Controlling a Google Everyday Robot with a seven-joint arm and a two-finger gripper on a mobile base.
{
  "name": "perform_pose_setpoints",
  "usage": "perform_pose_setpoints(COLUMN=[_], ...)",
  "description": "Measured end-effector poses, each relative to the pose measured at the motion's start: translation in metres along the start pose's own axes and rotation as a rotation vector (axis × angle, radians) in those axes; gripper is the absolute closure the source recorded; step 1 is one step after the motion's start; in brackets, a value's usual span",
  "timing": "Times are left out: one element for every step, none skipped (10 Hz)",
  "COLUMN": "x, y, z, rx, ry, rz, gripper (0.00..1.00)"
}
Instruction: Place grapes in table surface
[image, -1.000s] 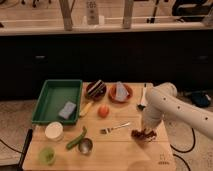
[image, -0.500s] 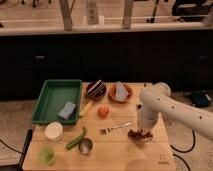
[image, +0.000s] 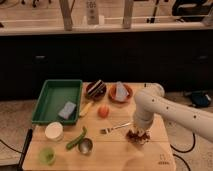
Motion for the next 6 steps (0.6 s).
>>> perform_pose_setpoints(x=[-0.001,-0.001,-0.003,-0.003,-0.003,-0.005], y=[0.001,0.001,0.003,0.006,0.007,0.007], z=[-0.008,-0.017,-0.033,-0.043,-0.051,-0.063], rx=[0.012,0.029,0.055,0.073,0.093,0.118], ry=[0.003,0.005,0.011,0.013,0.015,0.015], rz=[-0.008,-0.015,-0.027,-0.035,-0.044,-0.063], gripper=[0.98,0.98,0.98,0.98,0.98,0.98])
